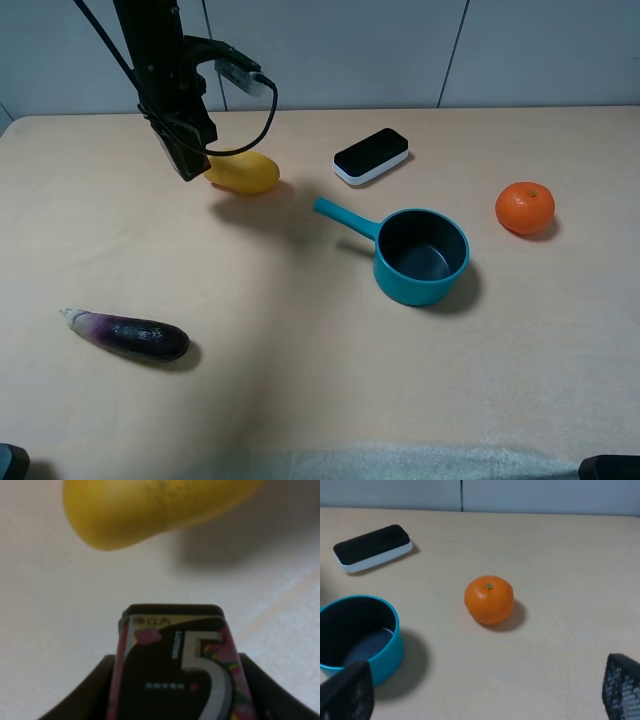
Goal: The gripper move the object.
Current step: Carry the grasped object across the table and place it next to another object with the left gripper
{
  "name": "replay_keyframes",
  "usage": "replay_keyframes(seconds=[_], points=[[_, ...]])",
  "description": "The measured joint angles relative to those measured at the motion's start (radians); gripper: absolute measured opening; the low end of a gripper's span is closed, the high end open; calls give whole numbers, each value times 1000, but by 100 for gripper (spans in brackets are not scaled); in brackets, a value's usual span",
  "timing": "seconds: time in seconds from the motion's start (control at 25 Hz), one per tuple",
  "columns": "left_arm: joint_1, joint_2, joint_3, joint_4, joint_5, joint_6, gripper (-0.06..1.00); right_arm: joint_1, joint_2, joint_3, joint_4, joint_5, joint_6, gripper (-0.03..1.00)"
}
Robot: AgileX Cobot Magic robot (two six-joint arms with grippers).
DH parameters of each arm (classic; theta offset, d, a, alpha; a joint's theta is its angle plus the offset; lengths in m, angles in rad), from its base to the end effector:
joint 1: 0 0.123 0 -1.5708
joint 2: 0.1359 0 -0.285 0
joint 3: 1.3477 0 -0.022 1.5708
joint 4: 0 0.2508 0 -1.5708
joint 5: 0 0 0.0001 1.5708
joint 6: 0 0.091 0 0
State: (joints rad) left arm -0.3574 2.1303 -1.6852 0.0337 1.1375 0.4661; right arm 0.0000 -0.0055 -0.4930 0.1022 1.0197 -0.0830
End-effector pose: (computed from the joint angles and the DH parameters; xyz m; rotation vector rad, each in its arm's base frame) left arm 0.4057 -0.1485 0.1839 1.2459 2.8031 0.0539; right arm -0.0034 0.0079 0.2790 -0.0851 1.9996 0.0683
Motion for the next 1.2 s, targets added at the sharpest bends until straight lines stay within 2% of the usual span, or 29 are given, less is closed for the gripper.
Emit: replay_keyframes(seconds=[0.68,1.2], points=[[-101,84,-5,-1,-22,0,47,0,0,0,0,0,0,69],[-119,138,-7,-2,-56,0,47,0,0,0,1,0,0,69]])
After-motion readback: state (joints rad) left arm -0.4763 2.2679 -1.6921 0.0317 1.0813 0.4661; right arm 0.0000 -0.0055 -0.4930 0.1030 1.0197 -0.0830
